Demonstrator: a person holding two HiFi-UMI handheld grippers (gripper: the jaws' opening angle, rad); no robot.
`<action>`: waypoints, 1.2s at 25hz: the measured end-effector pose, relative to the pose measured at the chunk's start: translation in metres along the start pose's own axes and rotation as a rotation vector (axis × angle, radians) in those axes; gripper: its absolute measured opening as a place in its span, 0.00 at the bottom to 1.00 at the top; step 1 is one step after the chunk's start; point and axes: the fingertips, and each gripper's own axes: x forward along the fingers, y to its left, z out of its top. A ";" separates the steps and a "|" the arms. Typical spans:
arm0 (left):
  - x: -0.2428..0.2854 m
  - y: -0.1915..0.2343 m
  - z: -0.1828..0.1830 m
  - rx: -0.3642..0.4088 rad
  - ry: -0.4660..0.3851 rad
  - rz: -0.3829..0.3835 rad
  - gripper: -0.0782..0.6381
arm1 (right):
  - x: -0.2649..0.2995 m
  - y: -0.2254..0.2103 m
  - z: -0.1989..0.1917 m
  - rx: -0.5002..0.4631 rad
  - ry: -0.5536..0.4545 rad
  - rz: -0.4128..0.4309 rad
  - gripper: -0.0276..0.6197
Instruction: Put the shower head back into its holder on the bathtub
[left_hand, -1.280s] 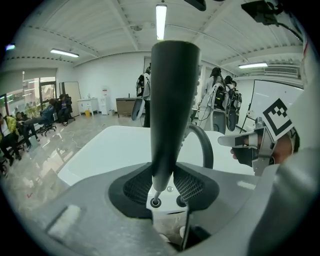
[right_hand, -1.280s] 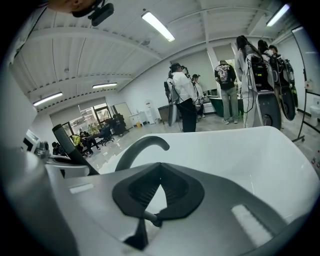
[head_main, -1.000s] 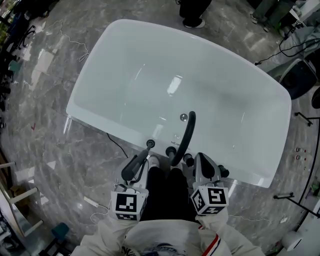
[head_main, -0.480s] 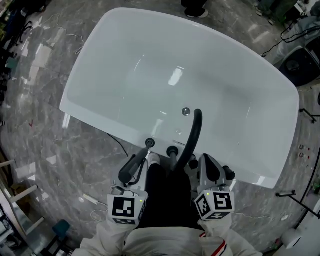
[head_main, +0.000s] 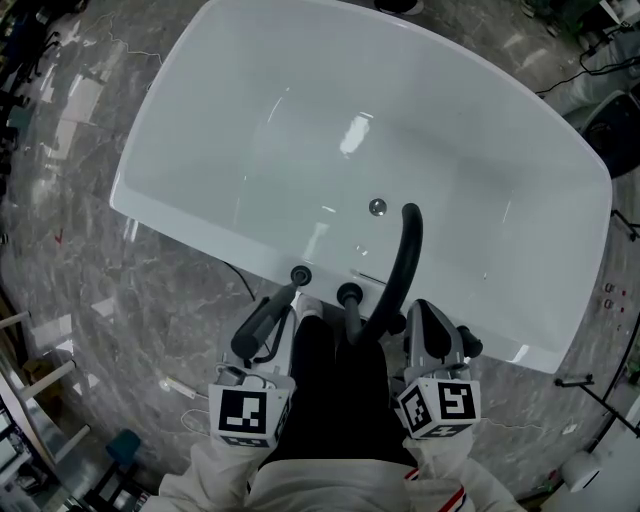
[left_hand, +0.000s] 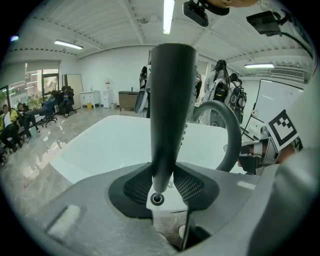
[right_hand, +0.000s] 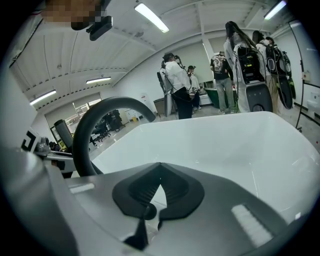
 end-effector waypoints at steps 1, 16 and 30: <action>0.001 0.000 -0.002 -0.001 -0.001 -0.001 0.30 | 0.001 0.000 0.000 0.000 -0.001 -0.001 0.05; 0.022 0.005 -0.025 0.006 0.020 -0.006 0.30 | 0.013 -0.006 -0.018 -0.014 0.016 -0.028 0.05; 0.044 0.005 -0.043 0.017 0.040 -0.016 0.30 | 0.024 -0.013 -0.034 -0.008 0.031 -0.038 0.05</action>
